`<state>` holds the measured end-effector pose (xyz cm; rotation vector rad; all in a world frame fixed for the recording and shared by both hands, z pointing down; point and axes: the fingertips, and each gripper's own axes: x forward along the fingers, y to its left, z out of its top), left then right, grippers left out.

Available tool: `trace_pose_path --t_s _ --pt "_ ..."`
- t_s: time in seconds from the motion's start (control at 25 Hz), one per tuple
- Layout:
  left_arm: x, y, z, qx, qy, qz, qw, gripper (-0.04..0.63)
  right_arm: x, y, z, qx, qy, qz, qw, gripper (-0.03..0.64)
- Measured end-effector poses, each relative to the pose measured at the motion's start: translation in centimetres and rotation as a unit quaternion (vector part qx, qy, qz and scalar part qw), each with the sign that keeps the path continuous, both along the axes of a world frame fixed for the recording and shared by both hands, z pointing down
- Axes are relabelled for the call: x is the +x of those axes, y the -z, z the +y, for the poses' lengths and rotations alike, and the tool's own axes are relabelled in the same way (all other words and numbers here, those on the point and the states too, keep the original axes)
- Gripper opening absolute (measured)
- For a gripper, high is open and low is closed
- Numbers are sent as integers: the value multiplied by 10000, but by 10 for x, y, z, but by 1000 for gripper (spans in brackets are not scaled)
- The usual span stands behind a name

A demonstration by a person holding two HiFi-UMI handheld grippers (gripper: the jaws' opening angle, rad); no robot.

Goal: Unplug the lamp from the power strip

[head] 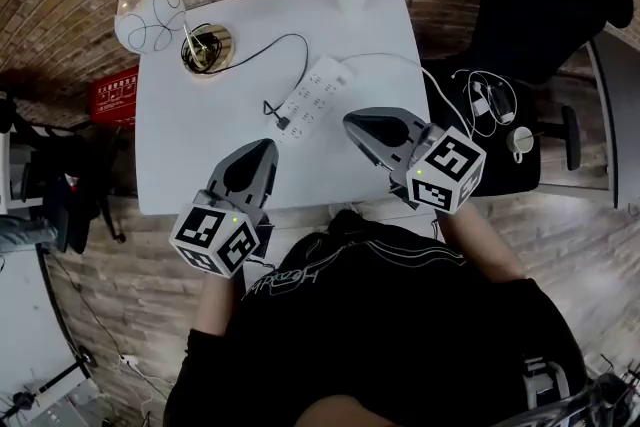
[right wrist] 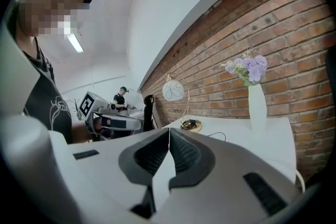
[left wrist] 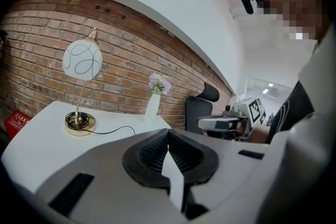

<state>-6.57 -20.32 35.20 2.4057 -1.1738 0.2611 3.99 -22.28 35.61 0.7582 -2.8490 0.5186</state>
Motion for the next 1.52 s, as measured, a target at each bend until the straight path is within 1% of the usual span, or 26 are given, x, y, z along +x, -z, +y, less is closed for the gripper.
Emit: trace_pose_path --t_s 0.2,0.32,0.48,0.68,0.84,0.96,1.08,1.24,1.52 --pt "-5 -24 -9 -109 356 12 9993 5 -7 -38 -24 -32 308 336 9990 -3" --pt "-13 -43 -12 -212 498 0 9985 5 -16 -60 -36 28 393 481 9981 -3" --pt "-21 -65 -15 -403 674 6 9969 5 -26 -95 -54 -21 500 793 9956 -3" --pt "-23 -85 -22 -439 641 22 9970 4 -29 -143 -78 -9 512 1318 9900 -3" --pt "-24 -105 -26 -592 616 -53 9963 5 -33 -169 -88 -87 534 1586 9859 -3" --pt "-27 -119 -25 -686 571 -104 9960 5 -36 -178 -93 -88 457 1577 9864 -3" --pt "-31 -131 -28 -741 558 -150 9956 5 -36 -185 -102 81 339 1684 9851 -3" --pt "-33 -143 -31 -786 487 -242 9954 5 -38 -198 -105 137 392 1873 9814 -3" --pt "-29 -156 -37 -736 287 -378 9962 5 -39 -201 -105 126 534 1967 9789 -3"
